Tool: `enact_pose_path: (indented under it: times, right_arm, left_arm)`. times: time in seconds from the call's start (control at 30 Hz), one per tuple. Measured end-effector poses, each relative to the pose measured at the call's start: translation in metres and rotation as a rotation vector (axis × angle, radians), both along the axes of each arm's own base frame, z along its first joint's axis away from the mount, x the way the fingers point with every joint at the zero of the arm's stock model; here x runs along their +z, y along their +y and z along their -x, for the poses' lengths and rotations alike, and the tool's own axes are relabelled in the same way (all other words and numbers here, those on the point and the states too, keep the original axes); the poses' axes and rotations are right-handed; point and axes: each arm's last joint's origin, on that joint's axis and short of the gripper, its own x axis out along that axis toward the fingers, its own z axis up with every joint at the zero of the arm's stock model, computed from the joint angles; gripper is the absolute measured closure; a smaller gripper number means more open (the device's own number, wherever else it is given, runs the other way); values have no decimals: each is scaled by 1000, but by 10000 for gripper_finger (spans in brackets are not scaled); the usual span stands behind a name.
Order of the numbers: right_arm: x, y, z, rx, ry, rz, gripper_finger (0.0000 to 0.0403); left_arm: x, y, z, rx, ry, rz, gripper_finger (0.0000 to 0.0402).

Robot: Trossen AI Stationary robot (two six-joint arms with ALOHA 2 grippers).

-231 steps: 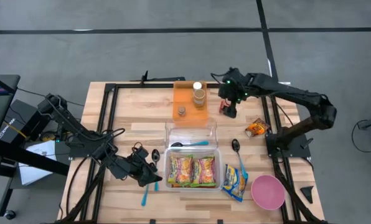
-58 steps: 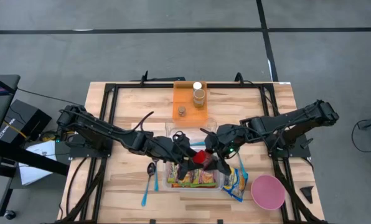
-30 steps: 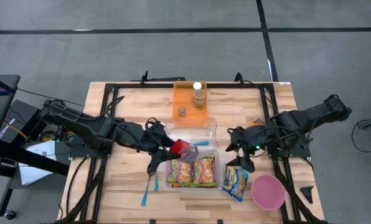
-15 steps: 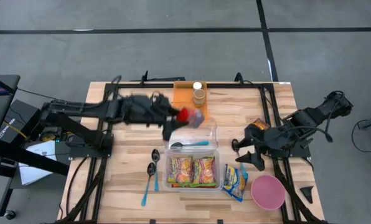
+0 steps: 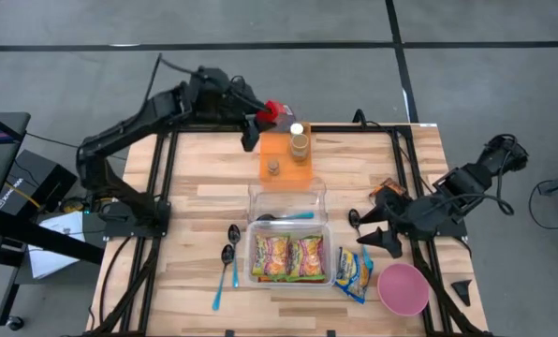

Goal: Pick & Place Food Item
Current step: Put the red seasoning can into the orange transparent bin

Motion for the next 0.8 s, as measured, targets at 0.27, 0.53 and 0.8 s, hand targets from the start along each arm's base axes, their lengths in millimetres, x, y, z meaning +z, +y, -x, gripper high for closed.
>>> enact_pose_path:
  times: [0.27, 0.53, 0.8]
  right_arm:
    - [1, 4, 4, -56, -38, 25, 92]
    - [2, 4, 3, -97, -49, 4, 92]
    - [3, 3, 3, -136, -62, -24, 92]
  left_arm:
    - [-35, 36, -22, -62, 292, -21, 194]
    - [-92, 49, -59, -204, 533, -65, 194]
    - [-115, 69, -72, -239, 713, -188, 194]
